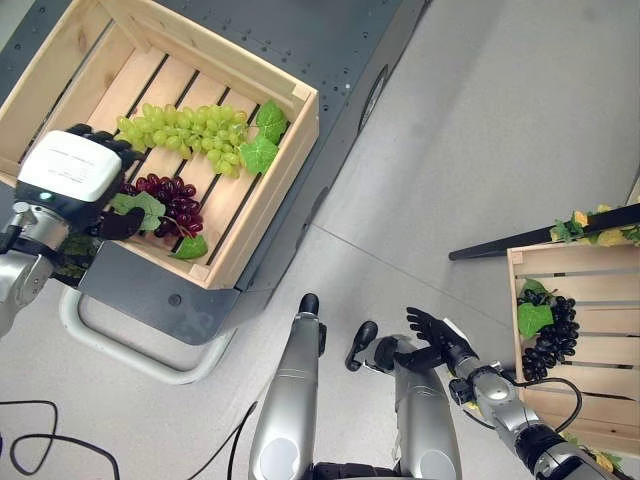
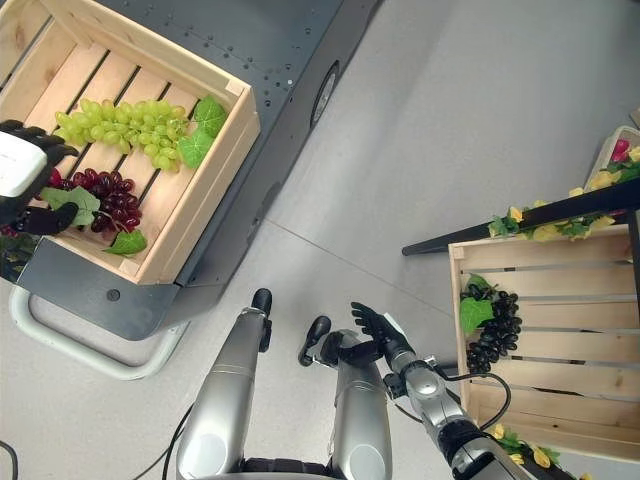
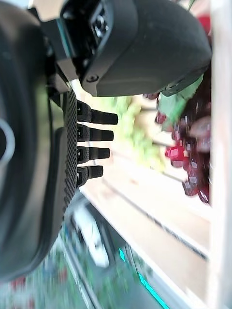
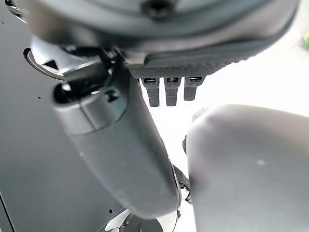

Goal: Pick up the fruits from the basket on one side to the basket on the other side

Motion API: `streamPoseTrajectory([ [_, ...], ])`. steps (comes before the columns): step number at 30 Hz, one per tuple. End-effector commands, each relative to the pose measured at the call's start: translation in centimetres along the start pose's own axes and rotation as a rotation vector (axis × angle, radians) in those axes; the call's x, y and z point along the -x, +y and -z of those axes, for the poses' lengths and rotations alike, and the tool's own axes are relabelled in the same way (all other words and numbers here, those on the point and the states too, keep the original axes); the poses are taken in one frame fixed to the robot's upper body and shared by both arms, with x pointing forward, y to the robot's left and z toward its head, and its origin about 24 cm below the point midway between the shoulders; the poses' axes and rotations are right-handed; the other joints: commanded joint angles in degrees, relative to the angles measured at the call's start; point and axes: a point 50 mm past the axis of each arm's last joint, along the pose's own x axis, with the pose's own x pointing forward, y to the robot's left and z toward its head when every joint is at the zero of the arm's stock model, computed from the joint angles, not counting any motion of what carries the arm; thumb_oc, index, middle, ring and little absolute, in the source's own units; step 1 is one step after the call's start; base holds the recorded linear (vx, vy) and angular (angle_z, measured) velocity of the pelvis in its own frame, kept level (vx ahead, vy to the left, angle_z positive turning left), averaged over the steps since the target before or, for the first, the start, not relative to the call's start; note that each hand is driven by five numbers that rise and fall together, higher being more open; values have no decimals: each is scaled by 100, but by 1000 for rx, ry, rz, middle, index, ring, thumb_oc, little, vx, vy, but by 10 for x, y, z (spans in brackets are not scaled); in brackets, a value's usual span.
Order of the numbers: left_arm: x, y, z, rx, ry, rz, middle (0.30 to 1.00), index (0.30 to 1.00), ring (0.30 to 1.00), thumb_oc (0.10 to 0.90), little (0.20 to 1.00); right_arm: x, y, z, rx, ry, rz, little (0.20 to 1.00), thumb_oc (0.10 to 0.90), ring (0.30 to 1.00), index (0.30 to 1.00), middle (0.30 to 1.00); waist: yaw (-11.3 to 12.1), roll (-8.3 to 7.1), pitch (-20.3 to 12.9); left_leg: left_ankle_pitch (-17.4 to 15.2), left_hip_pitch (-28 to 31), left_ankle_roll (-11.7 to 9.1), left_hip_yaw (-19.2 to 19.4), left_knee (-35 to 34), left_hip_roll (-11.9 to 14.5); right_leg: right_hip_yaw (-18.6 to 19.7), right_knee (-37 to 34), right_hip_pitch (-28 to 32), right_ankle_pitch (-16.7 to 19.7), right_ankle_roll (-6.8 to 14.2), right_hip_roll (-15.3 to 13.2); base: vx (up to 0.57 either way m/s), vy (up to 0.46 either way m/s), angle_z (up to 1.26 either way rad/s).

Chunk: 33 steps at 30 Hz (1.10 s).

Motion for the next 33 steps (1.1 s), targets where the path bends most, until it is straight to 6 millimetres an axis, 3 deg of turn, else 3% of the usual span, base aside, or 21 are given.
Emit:
streamPoseTrajectory([
  [1, -1, 39, 29, -66, 58, -54, 900, 900, 900, 800, 900, 13, -21, 5, 7, -33, 33, 900, 800, 900, 900, 900, 33, 258, -71, 19, 372, 200, 382, -560, -140, 0, -607, 498, 582, 33, 84, 8, 32, 0],
  [9, -17, 67, 26, -106, 10, 44, 900, 900, 900, 800, 900, 18, -25, 11, 18, -26, 28, 900, 800, 900, 900, 900, -56, 169, -71, -12, 170, 197, 396, -437, -71, -13, -556, 354, 619, 69, 96, 9, 3, 0],
  [16, -28, 89, 37, -161, 118, 166, 900, 900, 900, 800, 900, 19, -26, 10, 0, -42, 24, 900, 800, 900, 900, 900, -78, 97, -71, 4, -60, 212, 354, -432, -55, -34, -503, 69, 706, 140, 88, 13, 6, 3],
  [25, -25, 95, 58, -264, 281, 310, 900, 900, 900, 800, 900, 17, -24, 8, -24, -63, 27, 900, 800, 900, 900, 900, -8, 64, -71, 48, -214, 209, 258, -528, -72, -95, -562, -97, 778, 187, 72, -5, -9, 6],
  [33, -23, 97, 60, -336, 292, 364, 900, 900, 900, 800, 900, 15, -22, 6, -41, -74, 34, 900, 800, 900, 900, 900, 54, 53, -71, 82, -205, 196, 187, -616, -99, -143, -646, -68, 832, 221, 68, -3, -3, 2],
])
